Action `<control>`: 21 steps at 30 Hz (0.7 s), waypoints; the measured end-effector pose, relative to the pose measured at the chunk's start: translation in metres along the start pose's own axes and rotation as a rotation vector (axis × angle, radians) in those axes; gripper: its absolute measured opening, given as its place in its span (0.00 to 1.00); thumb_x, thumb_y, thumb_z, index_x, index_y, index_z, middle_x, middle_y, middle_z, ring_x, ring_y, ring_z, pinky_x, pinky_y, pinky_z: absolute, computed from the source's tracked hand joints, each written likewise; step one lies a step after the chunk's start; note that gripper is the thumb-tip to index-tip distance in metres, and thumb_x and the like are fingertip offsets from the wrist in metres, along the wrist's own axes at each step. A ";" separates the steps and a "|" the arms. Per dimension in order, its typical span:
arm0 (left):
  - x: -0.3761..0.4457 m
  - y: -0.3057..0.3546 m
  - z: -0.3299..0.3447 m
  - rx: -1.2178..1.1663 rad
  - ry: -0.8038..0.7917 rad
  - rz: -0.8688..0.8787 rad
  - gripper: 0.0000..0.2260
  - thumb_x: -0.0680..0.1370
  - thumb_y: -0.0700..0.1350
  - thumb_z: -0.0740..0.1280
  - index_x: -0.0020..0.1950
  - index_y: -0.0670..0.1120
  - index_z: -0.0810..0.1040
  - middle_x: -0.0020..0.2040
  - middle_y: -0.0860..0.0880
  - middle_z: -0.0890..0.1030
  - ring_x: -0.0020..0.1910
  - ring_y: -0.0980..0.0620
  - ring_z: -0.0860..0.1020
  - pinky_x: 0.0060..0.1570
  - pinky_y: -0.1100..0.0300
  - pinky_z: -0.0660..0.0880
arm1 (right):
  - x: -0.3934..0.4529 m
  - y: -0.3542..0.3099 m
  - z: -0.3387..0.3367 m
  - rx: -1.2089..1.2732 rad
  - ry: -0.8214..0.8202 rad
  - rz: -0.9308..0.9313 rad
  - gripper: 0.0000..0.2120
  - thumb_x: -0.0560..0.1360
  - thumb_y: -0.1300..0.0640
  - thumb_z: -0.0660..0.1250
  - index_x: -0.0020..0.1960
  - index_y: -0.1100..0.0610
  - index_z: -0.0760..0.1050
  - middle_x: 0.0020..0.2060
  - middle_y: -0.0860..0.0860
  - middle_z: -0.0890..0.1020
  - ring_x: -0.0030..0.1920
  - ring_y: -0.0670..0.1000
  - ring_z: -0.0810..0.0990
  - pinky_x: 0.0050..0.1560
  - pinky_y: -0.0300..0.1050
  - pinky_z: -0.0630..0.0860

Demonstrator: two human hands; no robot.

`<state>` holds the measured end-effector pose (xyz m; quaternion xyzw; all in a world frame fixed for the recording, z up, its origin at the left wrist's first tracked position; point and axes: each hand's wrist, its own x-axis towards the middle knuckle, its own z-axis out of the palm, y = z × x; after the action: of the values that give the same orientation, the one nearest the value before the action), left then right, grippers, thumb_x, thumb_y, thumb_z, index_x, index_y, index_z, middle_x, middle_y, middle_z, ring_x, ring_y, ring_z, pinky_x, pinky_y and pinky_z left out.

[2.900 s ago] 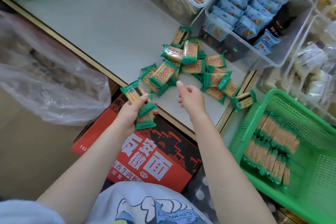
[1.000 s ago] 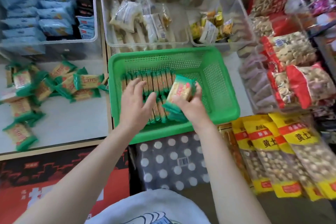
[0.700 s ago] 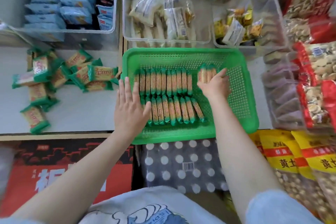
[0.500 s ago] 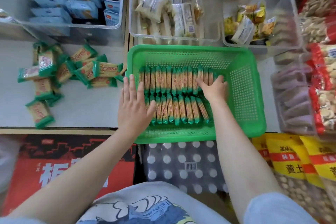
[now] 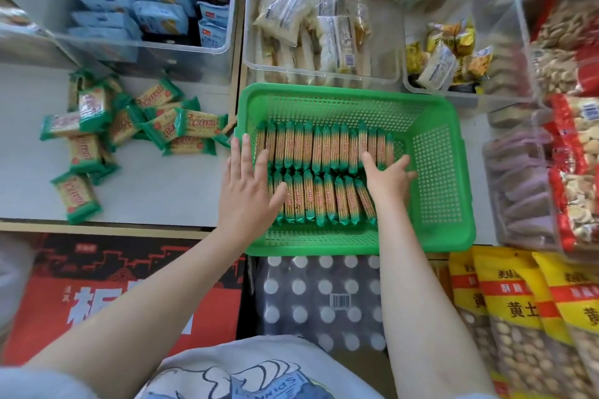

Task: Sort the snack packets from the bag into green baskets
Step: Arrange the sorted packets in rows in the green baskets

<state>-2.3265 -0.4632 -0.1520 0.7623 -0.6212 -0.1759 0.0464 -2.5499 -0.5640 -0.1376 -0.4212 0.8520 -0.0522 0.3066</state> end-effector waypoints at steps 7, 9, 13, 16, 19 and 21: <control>-0.032 -0.074 -0.016 -0.462 0.065 -0.066 0.23 0.83 0.47 0.60 0.79 0.50 0.62 0.82 0.50 0.53 0.80 0.50 0.53 0.75 0.52 0.55 | -0.113 -0.057 0.038 0.114 0.054 -0.586 0.15 0.83 0.51 0.61 0.66 0.57 0.71 0.63 0.54 0.70 0.36 0.41 0.71 0.32 0.31 0.65; -0.050 -0.121 -0.005 -0.340 0.007 -0.222 0.24 0.83 0.47 0.59 0.79 0.48 0.61 0.82 0.47 0.54 0.79 0.45 0.56 0.74 0.48 0.57 | -0.148 -0.077 0.062 0.112 -0.022 -0.748 0.10 0.82 0.55 0.61 0.60 0.58 0.75 0.59 0.53 0.73 0.35 0.41 0.71 0.33 0.30 0.70; -0.079 -0.198 0.013 -0.154 -0.139 -0.418 0.29 0.84 0.55 0.55 0.82 0.46 0.54 0.83 0.44 0.49 0.81 0.44 0.47 0.79 0.47 0.46 | -0.187 -0.118 0.114 0.070 -0.172 -0.982 0.08 0.79 0.61 0.63 0.54 0.61 0.79 0.51 0.54 0.77 0.46 0.50 0.75 0.46 0.42 0.72; -0.084 -0.226 0.020 -0.117 -0.174 -0.355 0.32 0.83 0.62 0.52 0.83 0.51 0.49 0.83 0.48 0.43 0.81 0.48 0.40 0.77 0.51 0.36 | -0.184 -0.150 0.152 -0.117 -0.224 -1.029 0.16 0.77 0.62 0.65 0.65 0.62 0.75 0.59 0.57 0.76 0.61 0.56 0.74 0.63 0.54 0.72; -0.082 -0.238 0.025 -0.095 -0.198 -0.312 0.32 0.82 0.66 0.50 0.82 0.56 0.45 0.82 0.50 0.39 0.80 0.50 0.37 0.75 0.53 0.32 | -0.162 -0.179 0.175 -0.310 -0.178 -0.930 0.31 0.75 0.59 0.70 0.75 0.60 0.62 0.69 0.58 0.70 0.70 0.57 0.68 0.71 0.53 0.67; -0.081 -0.241 0.026 -0.118 -0.212 -0.307 0.32 0.81 0.67 0.49 0.82 0.58 0.44 0.82 0.51 0.38 0.80 0.51 0.35 0.75 0.52 0.32 | -0.139 -0.193 0.188 -0.464 -0.150 -0.876 0.40 0.73 0.53 0.75 0.77 0.61 0.58 0.73 0.60 0.67 0.74 0.59 0.64 0.74 0.55 0.65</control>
<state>-2.1243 -0.3272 -0.2290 0.8212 -0.4877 -0.2963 -0.0022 -2.2473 -0.5507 -0.1559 -0.7991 0.5599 0.0453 0.2144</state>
